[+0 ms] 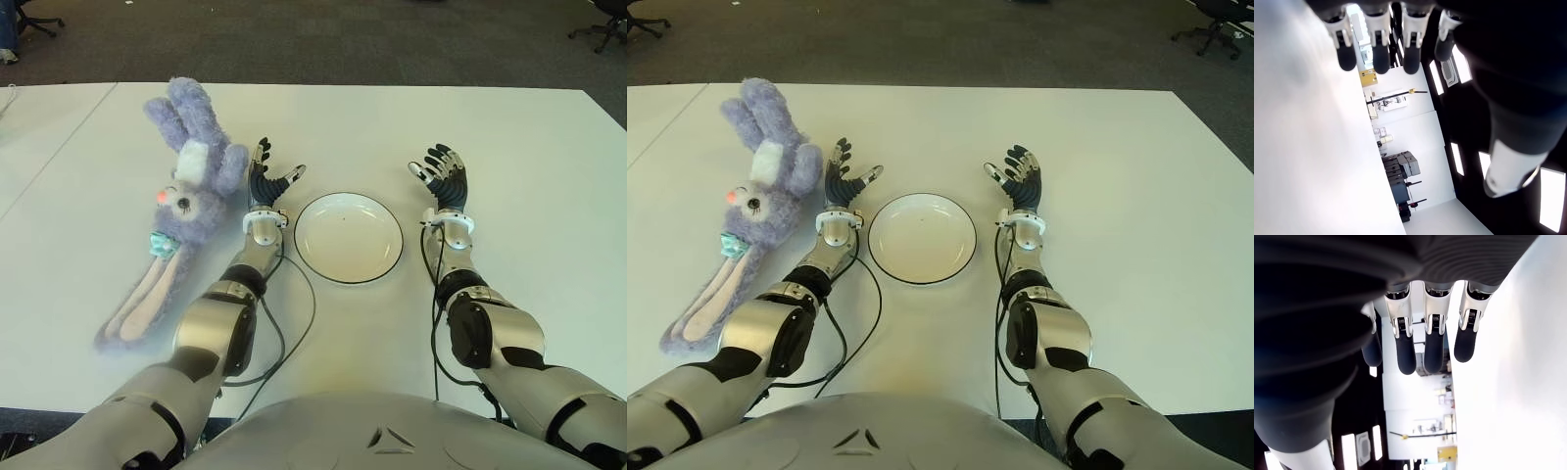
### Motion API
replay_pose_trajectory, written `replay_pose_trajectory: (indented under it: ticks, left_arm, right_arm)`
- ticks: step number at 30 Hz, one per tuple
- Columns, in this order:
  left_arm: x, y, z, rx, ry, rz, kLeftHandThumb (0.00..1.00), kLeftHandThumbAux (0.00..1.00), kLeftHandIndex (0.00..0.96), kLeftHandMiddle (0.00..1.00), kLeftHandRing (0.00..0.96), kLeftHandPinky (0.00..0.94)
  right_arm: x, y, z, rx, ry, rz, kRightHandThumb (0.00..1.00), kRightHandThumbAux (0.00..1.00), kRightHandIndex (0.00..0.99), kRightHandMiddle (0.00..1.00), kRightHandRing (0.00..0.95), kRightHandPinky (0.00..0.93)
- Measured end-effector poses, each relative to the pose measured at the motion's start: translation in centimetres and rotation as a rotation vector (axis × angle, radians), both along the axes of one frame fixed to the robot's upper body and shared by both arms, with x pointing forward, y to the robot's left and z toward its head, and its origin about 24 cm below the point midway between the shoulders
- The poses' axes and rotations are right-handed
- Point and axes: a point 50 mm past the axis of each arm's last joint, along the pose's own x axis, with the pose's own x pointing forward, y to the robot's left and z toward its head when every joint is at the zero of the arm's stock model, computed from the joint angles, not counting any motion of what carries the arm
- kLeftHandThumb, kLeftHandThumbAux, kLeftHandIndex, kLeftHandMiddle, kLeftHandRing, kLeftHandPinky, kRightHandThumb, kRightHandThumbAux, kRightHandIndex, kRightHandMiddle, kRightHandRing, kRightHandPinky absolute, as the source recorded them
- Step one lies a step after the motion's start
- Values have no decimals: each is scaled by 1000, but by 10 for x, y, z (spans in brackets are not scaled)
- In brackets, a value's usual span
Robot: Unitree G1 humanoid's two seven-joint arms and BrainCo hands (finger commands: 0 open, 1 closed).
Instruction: Put the doll into the plate.
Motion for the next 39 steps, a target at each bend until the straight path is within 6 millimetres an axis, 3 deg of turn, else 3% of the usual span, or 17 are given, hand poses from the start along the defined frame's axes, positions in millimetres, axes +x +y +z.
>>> replay_pose_trajectory:
  ticks: [13,26,33,39]
  left_arm:
    - [2,0,2,26,-4,-24,0,736,100,152,136,138]
    - [6,-5,7,141,-30,-80,0,647,106,224,225,192]
    - [8,-10,11,243,-61,-109,0,599,82,196,227,243]
    - [12,-16,15,366,-66,-163,0,605,59,149,186,232]
  right_arm:
    - [0,0,0,2,-1,0,47,806,195,235,219,209]
    - [0,0,0,2,-1,0,42,816,199,239,224,222]
    - [0,0,0,2,-1,-1,39,812,207,241,227,218]
    - [1,1,0,3,-2,0,37,808,203,239,219,206]
